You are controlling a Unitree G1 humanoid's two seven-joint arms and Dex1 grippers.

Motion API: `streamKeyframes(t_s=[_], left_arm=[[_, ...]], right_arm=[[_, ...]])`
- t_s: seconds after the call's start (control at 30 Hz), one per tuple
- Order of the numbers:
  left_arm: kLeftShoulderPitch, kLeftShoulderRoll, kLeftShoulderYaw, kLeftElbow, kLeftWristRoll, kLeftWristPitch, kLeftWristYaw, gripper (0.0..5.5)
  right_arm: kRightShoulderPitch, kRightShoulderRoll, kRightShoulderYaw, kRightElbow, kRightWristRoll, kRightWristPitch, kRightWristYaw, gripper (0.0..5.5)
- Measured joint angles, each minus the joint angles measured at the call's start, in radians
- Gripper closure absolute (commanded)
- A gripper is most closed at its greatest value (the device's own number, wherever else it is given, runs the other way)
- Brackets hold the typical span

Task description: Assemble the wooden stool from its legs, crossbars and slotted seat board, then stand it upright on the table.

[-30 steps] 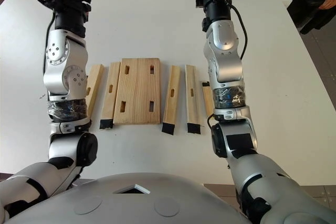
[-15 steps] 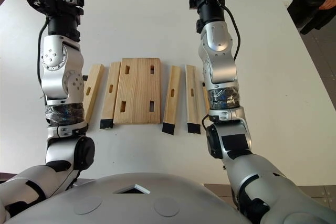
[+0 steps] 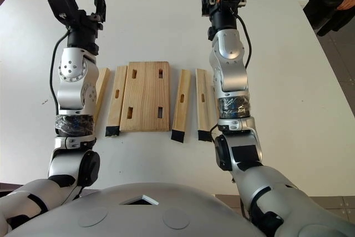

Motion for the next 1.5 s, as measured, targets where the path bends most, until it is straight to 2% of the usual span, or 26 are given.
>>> streamKeyframes(t_s=[0.23,0.5,0.67,0.87,1.0,1.3,1.5], left_arm=[[0.056,0.007,0.079,-0.093,-0.109,0.225,0.0,1.94],[0.118,0.088,0.113,-0.138,-0.1,0.3,-0.041,1.94],[0.195,0.21,0.121,-0.155,-0.162,0.389,-0.225,1.94],[0.294,0.423,0.258,-0.08,-0.287,0.5,-0.472,1.94],[0.387,0.498,0.247,-0.075,-0.285,0.525,-0.56,1.94],[0.543,0.47,0.164,-0.22,-0.258,0.53,-0.56,1.94],[0.556,0.471,0.164,-0.223,-0.235,0.498,-0.558,1.94]], right_arm=[[0.074,0.031,0.002,-0.094,0.001,0.067,0.002,2.09],[0.084,-0.006,-0.009,-0.112,-0.021,0.098,0.016,2.09],[0.124,-0.021,-0.033,-0.129,-0.038,0.088,0.007,2.09],[0.184,-0.028,-0.054,-0.155,-0.06,0.078,-0.02,2.09],[0.211,-0.027,-0.086,-0.193,-0.065,0.061,-0.051,2.09],[0.263,-0.057,-0.144,-0.216,-0.072,0.057,-0.068,2.09],[0.261,-0.081,-0.154,-0.216,-0.077,0.057,-0.065,2.09]])
